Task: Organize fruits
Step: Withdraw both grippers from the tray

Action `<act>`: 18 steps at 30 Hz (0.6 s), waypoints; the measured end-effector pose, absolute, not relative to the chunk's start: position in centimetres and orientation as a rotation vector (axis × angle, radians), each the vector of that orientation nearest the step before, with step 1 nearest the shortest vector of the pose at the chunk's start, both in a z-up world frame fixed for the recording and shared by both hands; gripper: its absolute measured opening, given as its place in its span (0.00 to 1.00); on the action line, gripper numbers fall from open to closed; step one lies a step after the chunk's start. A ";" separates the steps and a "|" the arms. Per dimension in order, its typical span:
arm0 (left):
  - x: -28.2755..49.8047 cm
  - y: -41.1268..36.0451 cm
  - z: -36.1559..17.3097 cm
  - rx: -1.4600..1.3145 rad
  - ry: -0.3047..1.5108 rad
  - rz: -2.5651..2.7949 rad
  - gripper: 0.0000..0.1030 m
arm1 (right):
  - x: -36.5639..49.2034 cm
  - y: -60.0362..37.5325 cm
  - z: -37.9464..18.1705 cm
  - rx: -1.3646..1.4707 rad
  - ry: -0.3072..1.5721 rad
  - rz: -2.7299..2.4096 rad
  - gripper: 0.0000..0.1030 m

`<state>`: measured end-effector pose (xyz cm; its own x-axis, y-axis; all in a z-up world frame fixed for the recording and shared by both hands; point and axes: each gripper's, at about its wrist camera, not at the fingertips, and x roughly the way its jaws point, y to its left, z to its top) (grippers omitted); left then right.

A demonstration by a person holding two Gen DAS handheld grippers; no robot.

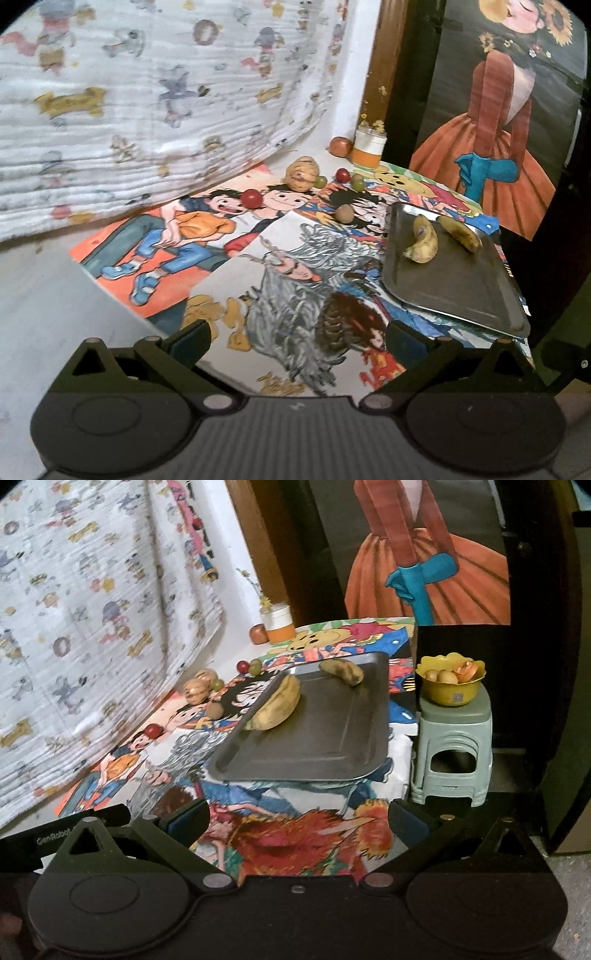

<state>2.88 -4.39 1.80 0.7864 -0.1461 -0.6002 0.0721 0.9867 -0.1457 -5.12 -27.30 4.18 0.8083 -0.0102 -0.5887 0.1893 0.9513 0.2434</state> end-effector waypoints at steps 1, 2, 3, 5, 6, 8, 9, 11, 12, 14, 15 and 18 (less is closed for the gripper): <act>2.8 -4.1 1.8 -0.121 0.658 -0.112 1.00 | -5.2 -27.0 4.3 0.294 0.622 -0.103 0.99; 2.7 -3.8 1.8 -0.124 0.661 -0.105 1.00 | -5.3 -26.8 4.3 0.292 0.623 -0.098 0.99; 2.7 -3.5 1.7 -0.128 0.663 -0.098 1.00 | -5.2 -26.7 4.4 0.293 0.625 -0.089 0.99; 2.6 -2.9 1.7 -0.139 0.673 -0.084 1.00 | -5.1 -26.4 4.4 0.305 0.635 -0.071 0.99; 2.6 -2.6 1.5 -0.145 0.679 -0.079 1.00 | -5.0 -26.4 4.4 0.310 0.640 -0.068 0.99; 2.6 -2.0 1.2 -0.150 0.690 -0.068 1.00 | -4.7 -26.0 4.2 0.316 0.658 -0.057 0.99; 2.6 -1.8 1.1 -0.152 0.695 -0.059 1.00 | -4.6 -25.9 4.1 0.315 0.663 -0.054 1.00; 2.7 -1.2 0.8 -0.155 0.702 -0.046 1.00 | -4.2 -25.6 3.9 0.312 0.677 -0.050 1.00; 2.9 -0.9 0.7 -0.159 0.705 -0.039 1.00 | -3.9 -25.4 3.8 0.311 0.684 -0.045 1.00; 3.1 -0.3 0.6 -0.168 0.708 -0.022 1.00 | -3.3 -25.2 3.6 0.312 0.699 -0.032 1.00; 3.3 0.0 0.6 -0.172 0.708 -0.014 1.00 | -2.9 -25.0 3.4 0.313 0.711 -0.025 1.00; 4.1 0.8 0.5 -0.183 0.708 0.007 1.00 | -1.7 -24.7 3.0 0.323 0.739 -0.006 0.99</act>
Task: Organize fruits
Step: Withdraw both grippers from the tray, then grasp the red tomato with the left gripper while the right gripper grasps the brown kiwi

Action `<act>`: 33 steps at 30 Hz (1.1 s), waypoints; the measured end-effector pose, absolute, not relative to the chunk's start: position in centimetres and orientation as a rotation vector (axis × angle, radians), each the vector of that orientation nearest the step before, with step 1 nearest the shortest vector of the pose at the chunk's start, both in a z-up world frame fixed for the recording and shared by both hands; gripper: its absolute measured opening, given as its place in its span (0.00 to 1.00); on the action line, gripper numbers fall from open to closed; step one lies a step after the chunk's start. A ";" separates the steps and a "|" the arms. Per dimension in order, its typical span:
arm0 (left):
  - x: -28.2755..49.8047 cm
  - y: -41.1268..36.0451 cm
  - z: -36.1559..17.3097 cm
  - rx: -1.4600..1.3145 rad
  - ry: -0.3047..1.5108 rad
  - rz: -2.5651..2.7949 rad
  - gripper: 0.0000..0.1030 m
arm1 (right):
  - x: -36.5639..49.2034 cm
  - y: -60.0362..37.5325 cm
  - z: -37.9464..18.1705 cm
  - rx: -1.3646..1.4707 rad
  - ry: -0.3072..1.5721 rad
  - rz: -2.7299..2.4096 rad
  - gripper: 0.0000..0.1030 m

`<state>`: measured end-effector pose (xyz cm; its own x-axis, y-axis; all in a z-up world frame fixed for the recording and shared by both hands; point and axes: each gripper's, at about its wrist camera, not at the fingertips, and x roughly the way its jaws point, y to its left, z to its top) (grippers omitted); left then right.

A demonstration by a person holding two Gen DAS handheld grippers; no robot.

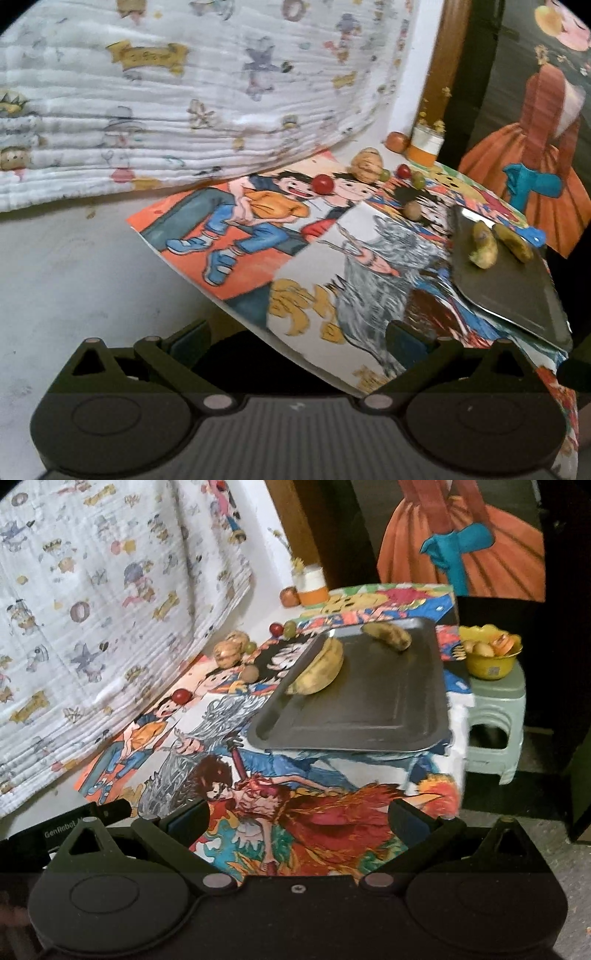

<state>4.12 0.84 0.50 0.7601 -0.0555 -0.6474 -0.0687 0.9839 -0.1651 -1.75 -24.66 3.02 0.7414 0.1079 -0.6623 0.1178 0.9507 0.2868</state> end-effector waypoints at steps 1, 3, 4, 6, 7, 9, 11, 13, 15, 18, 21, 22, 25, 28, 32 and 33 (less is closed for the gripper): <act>4.5 1.0 0.4 -0.184 0.709 0.011 1.00 | -1.4 -24.6 2.9 0.325 0.744 0.000 0.99; 5.2 1.5 0.4 -0.177 0.711 0.013 1.00 | -0.4 -24.5 2.9 0.325 0.751 0.007 1.00; 5.6 1.7 0.5 -0.166 0.708 0.015 1.00 | 0.2 -24.4 3.1 0.324 0.752 0.008 1.00; 6.4 2.2 0.6 -0.134 0.694 0.027 1.00 | 1.2 -24.5 3.4 0.318 0.749 0.012 1.00; 6.9 2.5 0.7 -0.119 0.685 0.036 1.00 | 1.8 -24.5 3.6 0.316 0.742 0.011 1.00; 7.9 3.3 0.9 -0.101 0.671 0.053 1.00 | 2.8 -24.4 4.0 0.314 0.729 0.013 1.00; 9.0 4.0 1.3 -0.096 0.662 0.059 1.00 | 4.0 -24.2 4.4 0.315 0.713 0.029 1.00; 10.1 4.5 1.7 -0.101 0.650 0.059 1.00 | 5.2 -23.9 5.1 0.329 0.686 0.048 1.00; 11.1 4.8 2.2 -0.107 0.639 0.051 1.00 | 6.3 -23.6 5.9 0.360 0.655 0.078 1.00; 12.6 4.9 2.9 -0.118 0.628 0.040 1.00 | 8.7 -22.9 7.4 0.417 0.614 0.137 1.00; 14.0 4.7 3.3 -0.102 0.615 0.018 1.00 | 11.5 -21.8 8.6 0.425 0.605 0.179 1.00; 14.6 4.5 3.4 -0.089 0.608 0.011 1.00 | 12.6 -21.5 8.9 0.418 0.600 0.188 1.00; 16.4 3.7 3.2 -0.040 0.606 -0.004 1.00 | 15.7 -20.7 9.6 0.379 0.585 0.207 1.00; 18.3 2.8 2.8 -0.007 0.610 -0.043 1.00 | 18.5 -20.2 9.2 0.325 0.584 0.212 1.00; 21.0 2.1 1.9 -0.009 0.635 -0.079 1.00 | 20.9 -19.4 7.6 0.162 0.556 0.181 1.00; 21.7 2.0 1.6 -0.010 0.644 -0.078 1.00 | 21.3 -19.3 7.1 0.127 0.545 0.176 1.00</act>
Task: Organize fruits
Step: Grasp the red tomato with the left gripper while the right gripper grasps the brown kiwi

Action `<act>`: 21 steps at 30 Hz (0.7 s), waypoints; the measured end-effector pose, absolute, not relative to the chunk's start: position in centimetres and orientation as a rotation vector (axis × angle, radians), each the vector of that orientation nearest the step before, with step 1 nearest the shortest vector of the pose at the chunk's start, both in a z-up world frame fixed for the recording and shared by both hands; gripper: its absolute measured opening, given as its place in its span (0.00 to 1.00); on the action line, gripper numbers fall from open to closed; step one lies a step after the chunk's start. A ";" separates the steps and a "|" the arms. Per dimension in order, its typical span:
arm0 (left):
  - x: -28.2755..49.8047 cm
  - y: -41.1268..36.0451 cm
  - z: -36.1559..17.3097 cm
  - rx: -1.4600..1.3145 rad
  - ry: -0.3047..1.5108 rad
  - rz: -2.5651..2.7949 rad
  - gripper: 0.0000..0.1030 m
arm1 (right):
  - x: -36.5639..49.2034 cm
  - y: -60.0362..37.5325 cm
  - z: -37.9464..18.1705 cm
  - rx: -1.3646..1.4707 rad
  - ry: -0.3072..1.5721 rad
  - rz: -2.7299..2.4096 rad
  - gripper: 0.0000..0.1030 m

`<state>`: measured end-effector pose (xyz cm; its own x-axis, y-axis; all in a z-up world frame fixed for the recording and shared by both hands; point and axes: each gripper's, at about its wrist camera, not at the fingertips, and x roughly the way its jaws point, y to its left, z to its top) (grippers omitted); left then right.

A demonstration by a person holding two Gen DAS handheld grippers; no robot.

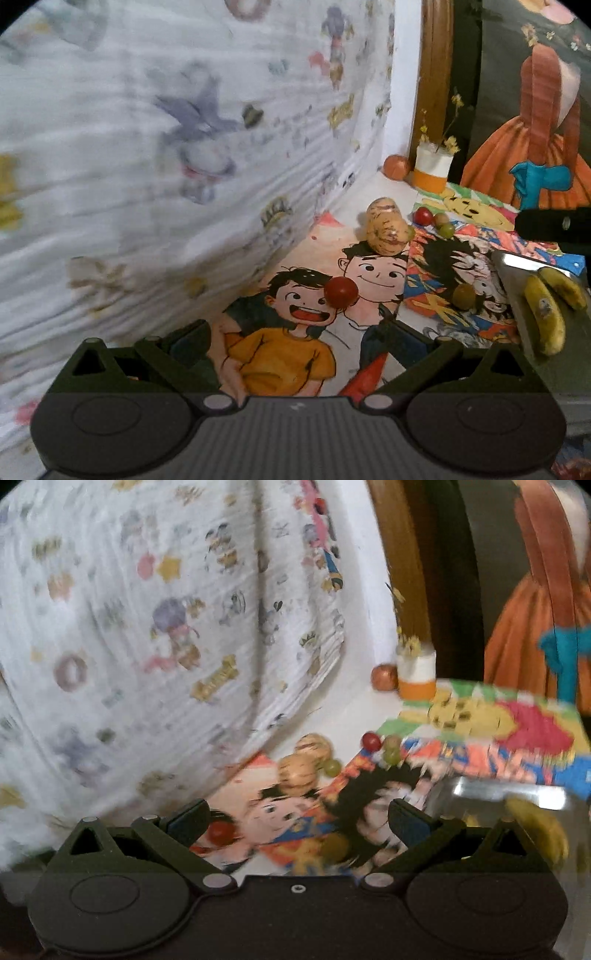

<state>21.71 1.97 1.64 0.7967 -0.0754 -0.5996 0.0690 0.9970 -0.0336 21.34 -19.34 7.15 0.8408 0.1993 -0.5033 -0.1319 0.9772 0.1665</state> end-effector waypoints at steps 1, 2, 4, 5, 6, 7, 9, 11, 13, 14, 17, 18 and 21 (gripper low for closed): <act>22.4 1.8 1.3 -0.011 0.652 -0.077 1.00 | 21.9 -19.3 6.6 0.097 0.539 0.173 1.00; 23.0 1.7 1.1 -0.012 0.659 -0.074 1.00 | 22.3 -19.3 6.1 0.076 0.538 0.170 1.00; 24.1 1.5 0.4 -0.017 0.674 -0.071 1.00 | 23.1 -19.4 4.9 0.035 0.545 0.162 0.99; 24.6 1.4 0.1 -0.020 0.681 -0.071 1.00 | 23.5 -19.5 4.2 0.009 0.552 0.158 0.99; 25.1 1.3 -0.2 -0.022 0.689 -0.070 1.00 | 23.9 -19.5 3.7 -0.019 0.561 0.155 0.99; 25.5 1.1 -0.6 -0.027 0.697 -0.066 1.00 | 24.1 -19.5 3.1 -0.049 0.568 0.150 0.99; 26.4 1.0 -1.1 -0.052 0.707 -0.056 1.00 | 24.4 -19.3 2.3 -0.095 0.573 0.143 0.99; 27.2 0.9 -1.6 -0.091 0.718 -0.059 1.00 | 24.8 -19.3 1.6 -0.125 0.580 0.156 0.99; 27.8 0.7 -1.8 -0.112 0.711 -0.063 1.00 | 25.1 -19.3 1.0 -0.134 0.592 0.179 0.99; 28.0 0.5 -1.9 -0.109 0.704 -0.063 1.00 | 25.2 -19.2 0.8 -0.133 0.598 0.188 0.98; 28.5 -0.1 -2.1 -0.095 0.700 -0.086 1.00 | 25.5 -19.0 0.2 -0.147 0.613 0.223 0.93; 28.6 -0.4 -2.2 -0.087 0.695 -0.091 1.00 | 25.6 -18.9 0.1 -0.150 0.616 0.229 0.91; 28.6 -1.0 -2.4 -0.061 0.682 -0.108 0.99 | 26.1 -18.8 -0.4 -0.147 0.637 0.244 0.83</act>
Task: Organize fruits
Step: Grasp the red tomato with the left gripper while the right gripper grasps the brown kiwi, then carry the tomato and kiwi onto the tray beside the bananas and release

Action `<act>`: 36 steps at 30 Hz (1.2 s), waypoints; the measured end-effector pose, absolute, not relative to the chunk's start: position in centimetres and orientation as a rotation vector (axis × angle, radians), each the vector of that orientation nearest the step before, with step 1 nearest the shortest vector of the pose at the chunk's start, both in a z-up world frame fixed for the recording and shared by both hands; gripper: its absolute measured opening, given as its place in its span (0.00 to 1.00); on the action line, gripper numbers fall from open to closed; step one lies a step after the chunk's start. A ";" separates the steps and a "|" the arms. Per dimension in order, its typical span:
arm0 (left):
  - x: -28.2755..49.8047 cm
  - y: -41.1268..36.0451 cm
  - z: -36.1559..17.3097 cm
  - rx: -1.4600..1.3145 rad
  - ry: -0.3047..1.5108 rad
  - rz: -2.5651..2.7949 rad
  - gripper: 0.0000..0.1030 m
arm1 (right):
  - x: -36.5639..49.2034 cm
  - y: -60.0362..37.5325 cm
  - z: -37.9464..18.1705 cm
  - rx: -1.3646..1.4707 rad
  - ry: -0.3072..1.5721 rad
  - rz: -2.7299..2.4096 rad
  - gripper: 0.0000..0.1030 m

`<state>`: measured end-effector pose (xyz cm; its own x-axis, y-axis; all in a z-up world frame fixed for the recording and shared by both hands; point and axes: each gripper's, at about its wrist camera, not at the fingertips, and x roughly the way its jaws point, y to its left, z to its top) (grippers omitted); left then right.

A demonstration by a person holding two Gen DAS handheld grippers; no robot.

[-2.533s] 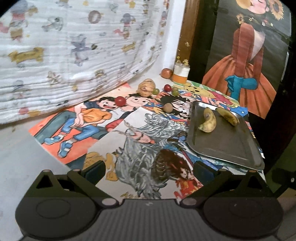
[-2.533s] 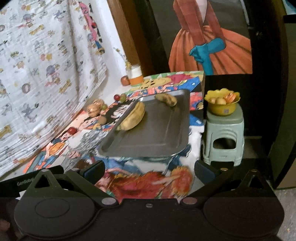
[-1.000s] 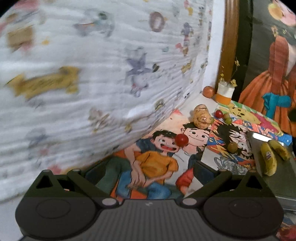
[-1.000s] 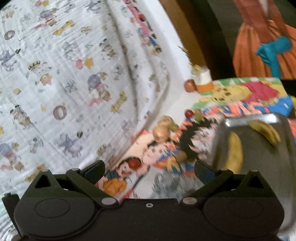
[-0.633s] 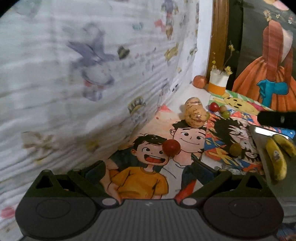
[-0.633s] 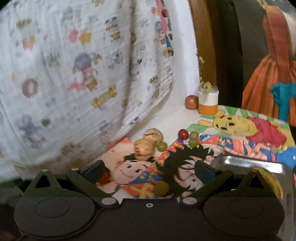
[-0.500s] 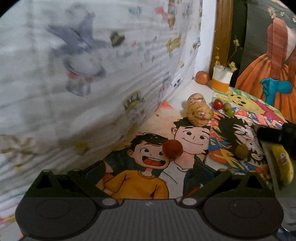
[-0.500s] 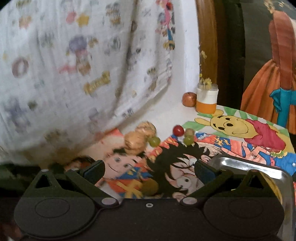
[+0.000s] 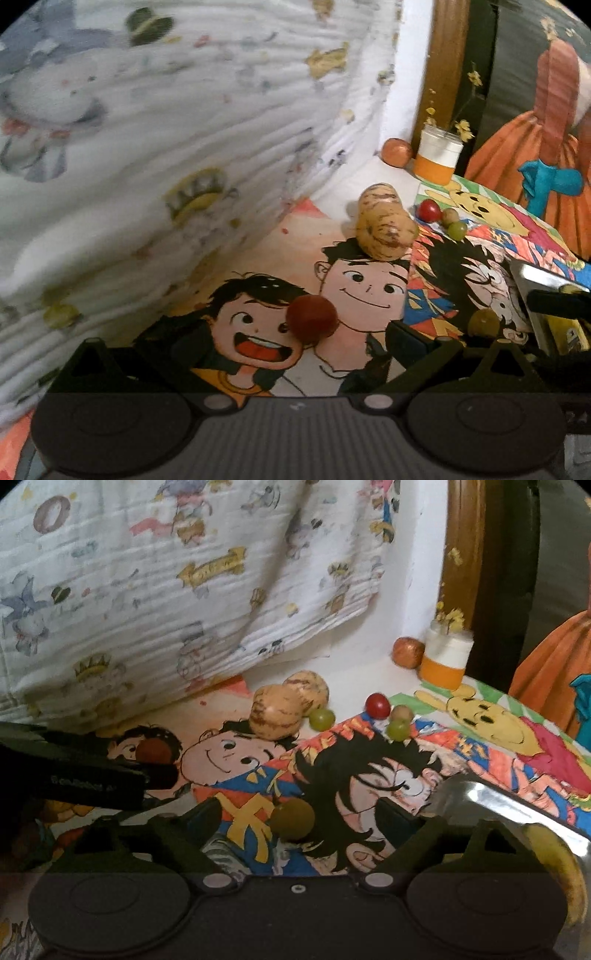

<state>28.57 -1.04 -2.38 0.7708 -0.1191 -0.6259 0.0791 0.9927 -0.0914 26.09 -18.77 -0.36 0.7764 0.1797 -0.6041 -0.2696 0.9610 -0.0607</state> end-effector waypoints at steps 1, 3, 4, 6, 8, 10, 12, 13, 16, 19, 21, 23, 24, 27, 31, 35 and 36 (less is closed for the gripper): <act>28.5 -1.1 -2.4 -0.057 0.680 -0.114 0.99 | 26.2 -18.8 -0.4 -0.143 0.642 0.249 0.83; 28.5 -1.1 -2.4 -0.059 0.680 -0.120 0.97 | 26.4 -18.8 -0.5 -0.137 0.645 0.251 0.80; 28.5 -1.0 -2.3 -0.067 0.678 -0.122 0.95 | 26.5 -18.8 -0.5 -0.137 0.651 0.252 0.79; 28.5 -0.9 -2.3 -0.078 0.674 -0.122 0.92 | 26.7 -18.7 -0.7 -0.139 0.668 0.254 0.76; 28.5 -0.9 -2.3 -0.082 0.671 -0.125 0.88 | 27.0 -18.7 -0.9 -0.137 0.685 0.254 0.72; 28.5 -1.0 -2.3 -0.078 0.669 -0.129 0.82 | 27.2 -18.8 -1.0 -0.128 0.697 0.253 0.70; 28.5 -1.1 -2.3 -0.068 0.669 -0.134 0.78 | 27.3 -18.9 -1.1 -0.117 0.706 0.254 0.66; 28.5 -1.2 -2.3 -0.064 0.668 -0.137 0.75 | 27.4 -18.9 -1.1 -0.112 0.711 0.254 0.64; 28.5 -1.4 -2.3 -0.053 0.669 -0.137 0.67 | 27.6 -19.0 -1.3 -0.093 0.723 0.256 0.54; 28.5 -1.5 -2.3 -0.047 0.668 -0.135 0.60 | 27.8 -19.1 -1.4 -0.077 0.731 0.266 0.46; 28.5 -1.5 -2.3 -0.046 0.668 -0.134 0.57 | 27.8 -19.1 -1.4 -0.074 0.735 0.274 0.42; 28.5 -1.5 -2.3 -0.046 0.667 -0.132 0.51 | 27.9 -19.0 -1.5 -0.071 0.737 0.281 0.38; 28.5 -1.4 -2.3 -0.047 0.666 -0.130 0.50 | 27.9 -19.0 -1.5 -0.071 0.738 0.282 0.38; 28.6 -1.4 -2.3 -0.050 0.665 -0.125 0.44 | 27.9 -19.0 -1.5 -0.068 0.740 0.283 0.35; 28.7 -1.1 -2.3 -0.062 0.664 -0.121 0.38 | 28.0 -19.2 -1.5 -0.053 0.742 0.277 0.32; 28.7 -1.0 -2.3 -0.070 0.662 -0.125 0.33 | 28.0 -19.3 -1.5 -0.047 0.742 0.275 0.30; 28.7 -1.0 -2.3 -0.068 0.662 -0.123 0.33 | 28.1 -19.3 -1.5 -0.046 0.742 0.275 0.30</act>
